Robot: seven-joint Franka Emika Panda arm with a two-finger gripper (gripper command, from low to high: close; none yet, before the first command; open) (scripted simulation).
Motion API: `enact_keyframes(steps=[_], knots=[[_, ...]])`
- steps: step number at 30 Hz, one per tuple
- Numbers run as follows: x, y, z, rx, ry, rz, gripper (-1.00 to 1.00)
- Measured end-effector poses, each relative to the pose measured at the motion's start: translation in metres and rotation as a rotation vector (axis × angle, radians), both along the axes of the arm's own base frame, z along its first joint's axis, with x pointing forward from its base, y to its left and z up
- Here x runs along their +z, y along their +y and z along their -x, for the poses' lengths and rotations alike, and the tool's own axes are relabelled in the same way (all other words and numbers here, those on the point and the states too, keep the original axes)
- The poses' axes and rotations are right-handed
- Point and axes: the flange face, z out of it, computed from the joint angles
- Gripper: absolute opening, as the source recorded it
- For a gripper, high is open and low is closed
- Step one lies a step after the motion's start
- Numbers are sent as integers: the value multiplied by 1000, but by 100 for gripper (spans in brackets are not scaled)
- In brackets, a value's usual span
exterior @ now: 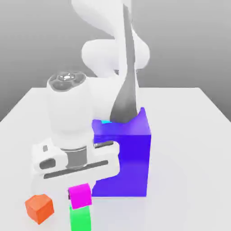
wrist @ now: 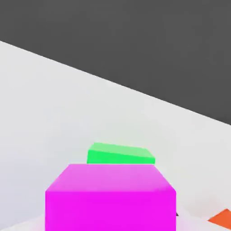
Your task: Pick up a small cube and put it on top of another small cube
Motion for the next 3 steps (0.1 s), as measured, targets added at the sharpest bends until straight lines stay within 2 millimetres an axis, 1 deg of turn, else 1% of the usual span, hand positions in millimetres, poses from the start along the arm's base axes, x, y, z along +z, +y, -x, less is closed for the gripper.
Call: enact_keyframes(steps=[3], knots=[[0,0,0,0,0,0,100]])
